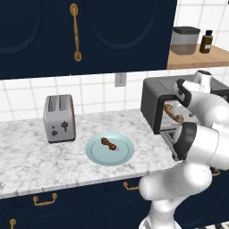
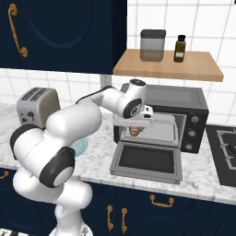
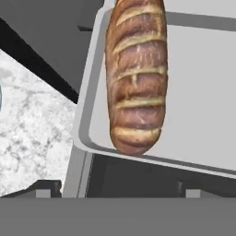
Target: Pick up the kebab skewer and baguette bread, and place them inside the toaster oven. Close the toaster oven door and start by setting the timer.
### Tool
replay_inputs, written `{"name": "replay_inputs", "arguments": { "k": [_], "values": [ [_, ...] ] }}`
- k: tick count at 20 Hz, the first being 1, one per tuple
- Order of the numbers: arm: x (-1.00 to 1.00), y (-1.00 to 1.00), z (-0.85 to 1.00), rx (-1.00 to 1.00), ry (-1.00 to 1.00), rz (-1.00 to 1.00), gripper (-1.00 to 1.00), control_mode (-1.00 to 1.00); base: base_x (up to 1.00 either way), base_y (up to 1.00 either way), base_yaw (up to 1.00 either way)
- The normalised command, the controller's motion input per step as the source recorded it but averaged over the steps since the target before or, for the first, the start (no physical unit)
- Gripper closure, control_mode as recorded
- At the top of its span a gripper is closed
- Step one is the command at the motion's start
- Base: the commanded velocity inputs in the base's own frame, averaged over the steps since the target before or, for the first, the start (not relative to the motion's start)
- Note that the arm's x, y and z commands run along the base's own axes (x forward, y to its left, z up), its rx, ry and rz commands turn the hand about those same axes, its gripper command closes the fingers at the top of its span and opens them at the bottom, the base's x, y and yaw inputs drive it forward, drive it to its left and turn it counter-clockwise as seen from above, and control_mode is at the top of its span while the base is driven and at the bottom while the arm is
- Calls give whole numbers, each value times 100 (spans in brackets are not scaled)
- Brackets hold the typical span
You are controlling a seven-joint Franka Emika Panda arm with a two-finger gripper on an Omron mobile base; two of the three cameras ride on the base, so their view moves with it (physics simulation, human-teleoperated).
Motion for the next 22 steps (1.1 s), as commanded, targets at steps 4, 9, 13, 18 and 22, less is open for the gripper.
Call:
{"name": "replay_inputs", "arguments": {
  "k": [4, 9, 13, 18, 22],
  "values": [
    [-100, 68, 0, 0, -1, -11, -100, -100, 0, 0, 0],
    [-95, 96, 0, -1, -1, -5, -100, -100, 0, 0, 0],
    [-27, 100, 0, -5, 0, 3, -100, -100, 0, 0, 0],
    [0, 100, -5, -3, 0, 9, -100, -100, 0, 0, 0],
    [53, 100, -2, 0, 4, 11, -100, -100, 0, 0, 0]
  ]
}}
